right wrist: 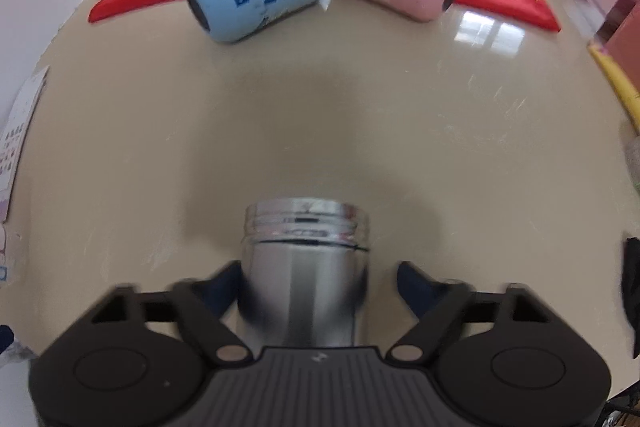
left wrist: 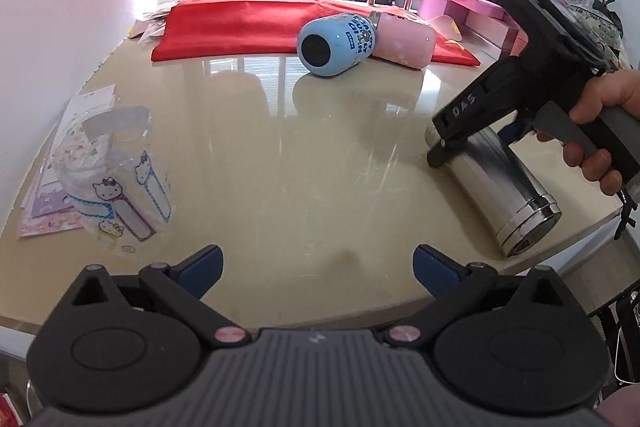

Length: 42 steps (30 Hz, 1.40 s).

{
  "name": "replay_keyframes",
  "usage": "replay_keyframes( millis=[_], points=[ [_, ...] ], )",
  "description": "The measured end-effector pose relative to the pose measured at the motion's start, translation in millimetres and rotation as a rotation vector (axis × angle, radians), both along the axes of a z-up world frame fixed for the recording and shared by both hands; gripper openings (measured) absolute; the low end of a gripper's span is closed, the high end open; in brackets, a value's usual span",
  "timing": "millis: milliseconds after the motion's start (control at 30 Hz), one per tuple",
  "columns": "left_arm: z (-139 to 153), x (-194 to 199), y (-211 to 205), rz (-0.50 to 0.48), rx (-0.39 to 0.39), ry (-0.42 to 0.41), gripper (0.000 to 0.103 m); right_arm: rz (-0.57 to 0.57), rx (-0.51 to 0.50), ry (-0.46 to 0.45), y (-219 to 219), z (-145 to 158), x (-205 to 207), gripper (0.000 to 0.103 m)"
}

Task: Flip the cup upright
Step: 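Grasp the lying silver thermos with the right gripper, then lift and turn the thermos opening-up, set it on the table with the right gripper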

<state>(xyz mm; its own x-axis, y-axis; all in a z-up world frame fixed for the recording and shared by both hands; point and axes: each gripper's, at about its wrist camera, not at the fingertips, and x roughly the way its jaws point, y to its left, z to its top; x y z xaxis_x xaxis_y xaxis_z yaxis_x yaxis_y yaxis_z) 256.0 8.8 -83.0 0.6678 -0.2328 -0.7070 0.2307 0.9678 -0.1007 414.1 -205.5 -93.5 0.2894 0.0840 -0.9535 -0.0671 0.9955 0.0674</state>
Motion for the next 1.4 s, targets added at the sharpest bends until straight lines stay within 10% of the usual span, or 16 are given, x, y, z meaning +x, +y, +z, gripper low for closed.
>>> replay_keyframes(
  millis=[167, 600, 900, 1400],
  points=[
    [1.5, -5.4, 1.4, 0.008, -0.004, -0.004, 0.103, 0.020, 0.051, -0.064, -7.7, 2.6, -13.4, 0.061],
    [7.0, -18.6, -9.1, 0.011, 0.012, -0.015, 0.103, 0.057, 0.176, -0.636, -40.5, 50.1, -119.5, 0.061],
    [14.1, -23.1, -17.1, 0.043, 0.009, -0.042, 0.103, 0.177, -0.003, -1.035, -17.8, 52.2, -145.9, 0.061],
    [13.7, -16.3, -30.4, 0.064, 0.047, -0.042, 0.103, 0.115, 0.069, -1.096, -36.7, -1.6, -108.6, 0.061]
  ],
)
